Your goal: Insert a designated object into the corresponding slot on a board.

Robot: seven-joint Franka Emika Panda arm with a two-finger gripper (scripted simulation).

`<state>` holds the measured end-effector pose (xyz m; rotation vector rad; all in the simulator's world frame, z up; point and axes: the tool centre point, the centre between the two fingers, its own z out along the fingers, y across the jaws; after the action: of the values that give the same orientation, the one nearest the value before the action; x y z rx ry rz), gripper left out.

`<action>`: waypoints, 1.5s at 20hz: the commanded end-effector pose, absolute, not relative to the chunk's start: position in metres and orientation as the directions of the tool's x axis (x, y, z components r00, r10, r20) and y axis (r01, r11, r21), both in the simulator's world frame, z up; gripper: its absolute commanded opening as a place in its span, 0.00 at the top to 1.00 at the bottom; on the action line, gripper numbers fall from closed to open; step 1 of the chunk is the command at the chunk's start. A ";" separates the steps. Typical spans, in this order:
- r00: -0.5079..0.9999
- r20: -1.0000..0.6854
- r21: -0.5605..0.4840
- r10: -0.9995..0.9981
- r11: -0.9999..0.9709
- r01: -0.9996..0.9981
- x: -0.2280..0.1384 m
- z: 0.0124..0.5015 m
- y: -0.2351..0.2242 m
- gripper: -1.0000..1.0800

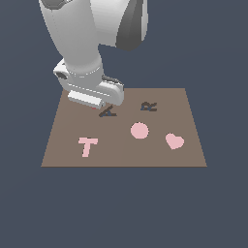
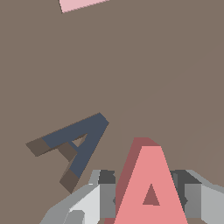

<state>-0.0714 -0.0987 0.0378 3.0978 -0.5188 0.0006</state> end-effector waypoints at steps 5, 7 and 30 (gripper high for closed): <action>0.840 0.001 0.000 -0.542 -0.840 -0.542 -0.065 0.039 -0.084 1.00; 0.798 0.001 0.000 -0.603 -0.798 -0.603 -0.062 0.039 -0.080 1.00; 0.415 0.000 0.000 -0.910 -0.415 -0.910 -0.035 0.040 -0.061 1.00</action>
<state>-0.0362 -0.0608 0.0401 2.6545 -1.6793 -0.0006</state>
